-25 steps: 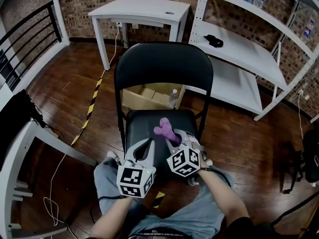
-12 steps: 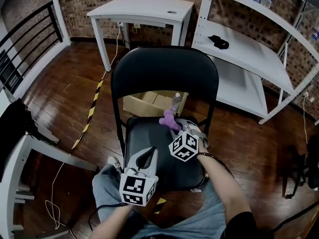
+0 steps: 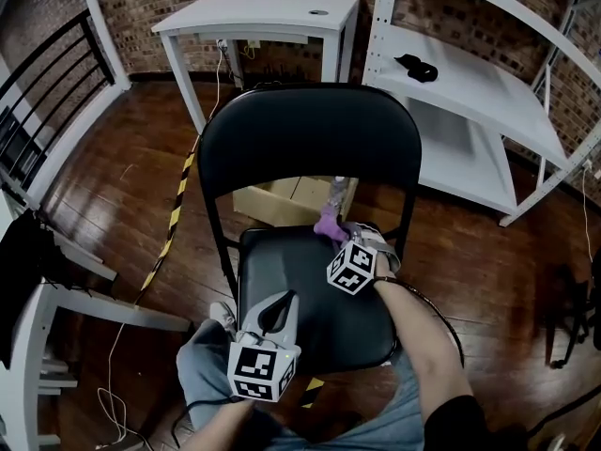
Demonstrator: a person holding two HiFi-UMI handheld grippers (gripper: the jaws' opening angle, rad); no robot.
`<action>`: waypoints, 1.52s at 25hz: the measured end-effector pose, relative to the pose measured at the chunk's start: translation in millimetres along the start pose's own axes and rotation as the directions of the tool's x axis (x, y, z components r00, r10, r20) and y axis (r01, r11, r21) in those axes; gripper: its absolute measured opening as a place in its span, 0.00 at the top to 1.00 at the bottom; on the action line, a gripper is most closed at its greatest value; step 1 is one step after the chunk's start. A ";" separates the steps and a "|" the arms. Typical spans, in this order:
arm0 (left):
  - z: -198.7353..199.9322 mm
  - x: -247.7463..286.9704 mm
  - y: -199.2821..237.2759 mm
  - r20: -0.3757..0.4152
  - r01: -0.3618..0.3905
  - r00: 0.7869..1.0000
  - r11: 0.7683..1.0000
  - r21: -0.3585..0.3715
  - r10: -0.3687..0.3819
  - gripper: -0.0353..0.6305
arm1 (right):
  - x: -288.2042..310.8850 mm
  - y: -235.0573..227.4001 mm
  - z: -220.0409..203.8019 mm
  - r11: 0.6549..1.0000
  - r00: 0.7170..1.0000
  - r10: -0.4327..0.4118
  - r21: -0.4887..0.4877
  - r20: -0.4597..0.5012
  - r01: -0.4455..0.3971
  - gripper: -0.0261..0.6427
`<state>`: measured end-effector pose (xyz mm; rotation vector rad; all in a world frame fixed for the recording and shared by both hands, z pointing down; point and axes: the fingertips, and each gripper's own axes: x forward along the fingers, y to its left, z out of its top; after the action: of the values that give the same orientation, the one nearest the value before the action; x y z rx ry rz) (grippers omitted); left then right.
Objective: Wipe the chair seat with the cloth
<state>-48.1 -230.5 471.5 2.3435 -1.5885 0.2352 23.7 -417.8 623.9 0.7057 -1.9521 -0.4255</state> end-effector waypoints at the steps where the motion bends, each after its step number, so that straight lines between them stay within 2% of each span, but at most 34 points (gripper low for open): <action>1: -1.6 0.7 0.0 -0.005 0.000 1.000 1.000 0.000 0.000 0.94 | 2.3 2.0 -0.9 1.000 1.000 0.004 -0.001 0.000 -0.004 0.89; 12: -1.5 -2.4 -3.4 0.003 -0.006 1.000 1.000 -0.007 0.006 0.94 | -24.4 34.8 -0.6 1.000 0.999 0.013 0.016 0.052 -0.014 0.89; 16: 0.6 -4.1 -16.6 0.016 0.006 1.000 1.000 -0.003 -0.006 0.94 | -51.0 63.6 -0.1 0.999 0.996 0.031 -0.016 0.083 -0.030 0.89; 31: 5.3 -23.8 -68.6 0.051 0.048 0.998 0.999 0.015 -0.049 0.94 | -163.2 174.5 -29.3 0.995 0.986 0.094 0.001 0.134 -0.095 0.89; 38: 8.3 -27.7 -89.8 0.057 0.076 0.995 0.997 0.021 -0.077 0.94 | -200.9 209.0 -36.7 0.992 0.981 0.126 0.007 0.149 -0.128 0.89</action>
<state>24.4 -178.0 441.6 2.4402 -1.5249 0.1681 65.3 -128.6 621.5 0.5692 -2.1296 -0.3931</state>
